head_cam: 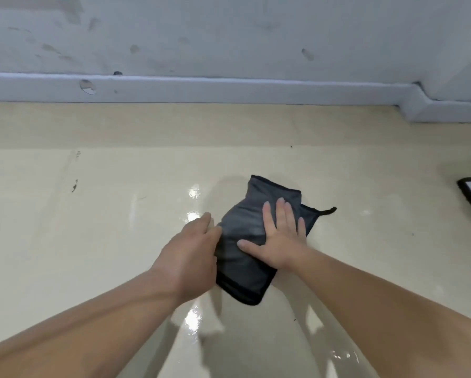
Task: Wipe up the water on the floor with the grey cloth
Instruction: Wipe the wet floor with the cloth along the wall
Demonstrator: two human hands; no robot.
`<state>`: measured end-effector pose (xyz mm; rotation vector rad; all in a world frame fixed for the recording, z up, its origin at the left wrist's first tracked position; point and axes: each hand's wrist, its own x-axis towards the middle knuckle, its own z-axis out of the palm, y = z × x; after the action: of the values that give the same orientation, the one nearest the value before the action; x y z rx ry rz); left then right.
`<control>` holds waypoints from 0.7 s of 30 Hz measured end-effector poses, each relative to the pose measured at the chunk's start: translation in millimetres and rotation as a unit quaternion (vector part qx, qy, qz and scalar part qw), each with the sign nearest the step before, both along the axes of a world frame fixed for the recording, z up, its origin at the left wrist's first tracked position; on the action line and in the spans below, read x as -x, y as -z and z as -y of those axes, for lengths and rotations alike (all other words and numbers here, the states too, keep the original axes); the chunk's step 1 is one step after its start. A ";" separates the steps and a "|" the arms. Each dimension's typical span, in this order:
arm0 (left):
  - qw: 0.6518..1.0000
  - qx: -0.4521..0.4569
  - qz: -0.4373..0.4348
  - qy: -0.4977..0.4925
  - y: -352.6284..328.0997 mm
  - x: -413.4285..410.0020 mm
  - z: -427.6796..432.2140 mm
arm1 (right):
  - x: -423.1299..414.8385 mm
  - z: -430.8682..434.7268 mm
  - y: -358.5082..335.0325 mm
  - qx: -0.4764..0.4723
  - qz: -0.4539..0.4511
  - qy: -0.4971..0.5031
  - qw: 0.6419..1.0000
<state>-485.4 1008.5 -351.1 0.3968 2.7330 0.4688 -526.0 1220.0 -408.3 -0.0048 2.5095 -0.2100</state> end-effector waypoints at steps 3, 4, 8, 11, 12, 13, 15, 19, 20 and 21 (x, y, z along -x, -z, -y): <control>1.000 0.013 0.012 0.012 8.1 23.7 -45.7 | 28.5 -58.0 0.5 0.005 -0.005 0.041 0.999; 0.999 0.017 0.021 0.019 11.6 34.8 -65.7 | 35.9 -74.1 1.1 0.007 -0.008 0.059 0.998; 0.991 0.104 0.048 0.068 19.4 75.4 -138.1 | 45.3 -102.7 5.2 -0.023 -0.038 0.056 0.997; 0.978 0.166 0.087 0.089 16.9 104.9 -164.5 | 30.7 -93.9 18.5 -0.018 -0.109 -0.017 0.994; 0.975 0.172 0.104 0.093 13.1 113.5 -167.2 | 29.6 -92.5 19.5 -0.010 -0.099 -0.023 0.995; 0.973 0.170 0.120 0.096 10.9 119.3 -165.9 | 29.9 -91.2 19.8 -0.008 -0.073 -0.020 0.997; 0.972 0.145 0.148 0.106 8.7 122.4 -154.0 | 33.4 -86.7 18.3 -0.014 -0.024 -0.003 1.000; 0.980 0.032 0.182 0.078 15.4 105.8 -119.7 | 40.0 -81.2 4.8 -0.022 0.055 0.027 0.998; 0.986 0.010 0.162 0.046 13.6 104.8 -110.7 | 44.7 -76.3 0.8 -0.029 0.073 0.013 0.997; 0.989 0.002 0.149 0.023 9.6 105.8 -104.3 | 46.7 -71.7 -1.7 -0.035 0.090 0.007 0.995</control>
<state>-591.3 1112.7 -360.7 0.3568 2.4300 0.4695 -572.7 1291.6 -406.5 0.0567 2.3360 -0.1221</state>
